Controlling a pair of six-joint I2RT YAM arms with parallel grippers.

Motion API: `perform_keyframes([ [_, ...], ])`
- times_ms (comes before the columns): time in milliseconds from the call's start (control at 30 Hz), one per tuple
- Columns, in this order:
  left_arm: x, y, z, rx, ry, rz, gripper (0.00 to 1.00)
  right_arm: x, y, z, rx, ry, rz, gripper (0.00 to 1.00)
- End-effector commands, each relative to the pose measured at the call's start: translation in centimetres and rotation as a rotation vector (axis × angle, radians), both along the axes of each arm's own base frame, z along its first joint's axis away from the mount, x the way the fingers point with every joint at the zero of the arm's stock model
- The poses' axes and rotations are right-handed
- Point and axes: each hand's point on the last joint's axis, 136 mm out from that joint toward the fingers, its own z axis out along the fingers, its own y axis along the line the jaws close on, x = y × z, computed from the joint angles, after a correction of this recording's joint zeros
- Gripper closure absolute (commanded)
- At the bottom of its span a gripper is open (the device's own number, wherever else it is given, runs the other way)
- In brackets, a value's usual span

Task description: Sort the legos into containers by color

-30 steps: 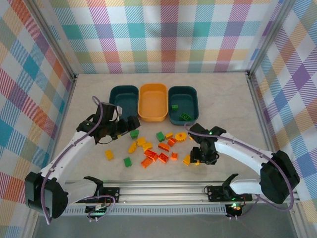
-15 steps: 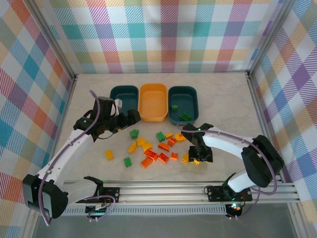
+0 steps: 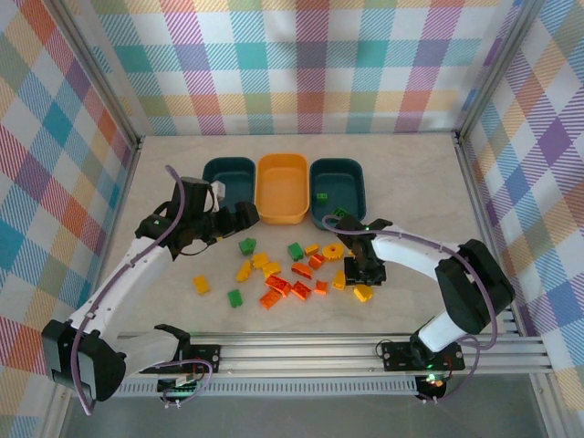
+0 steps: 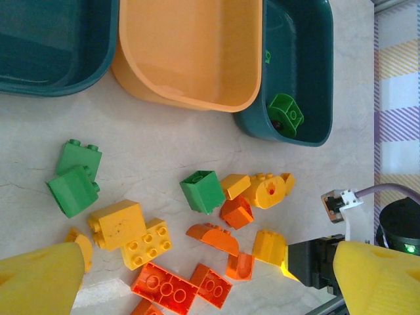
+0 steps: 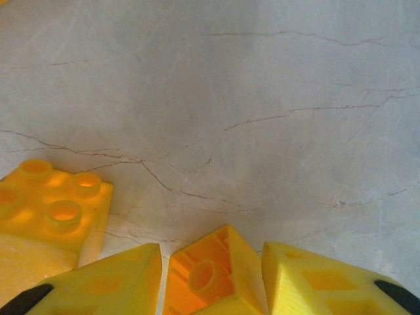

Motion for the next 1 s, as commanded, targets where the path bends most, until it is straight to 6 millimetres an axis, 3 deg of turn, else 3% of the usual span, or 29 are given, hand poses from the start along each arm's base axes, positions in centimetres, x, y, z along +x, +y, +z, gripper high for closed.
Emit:
perform_keyframes([
  [0, 0.3, -0.1, 0.8, -0.009, -0.007, -0.003, 0.02, -1.1, -0.8, -0.4, -0.002, 0.019, -0.008, 0.47],
  [300, 0.7, -0.9, 0.4, -0.045, 0.011, -0.021, 0.02, -3.2, 1.2, 1.2, 0.205, 0.013, -0.007, 0.36],
  [667, 0.3, -0.9, 0.5, -0.063, 0.008, -0.018, 0.03, -4.7, 0.9, 0.2, 0.119, 0.046, 0.029, 0.38],
  [833, 0.1, -0.8, 0.1, -0.064, 0.017, -0.012, 0.02, -3.8, -1.1, -0.2, -0.026, 0.027, 0.001, 0.47],
  [967, 0.0, -0.5, 0.0, -0.055, 0.016, -0.002, 0.03, -2.8, -0.5, 0.2, -0.013, -0.019, 0.011, 0.67],
])
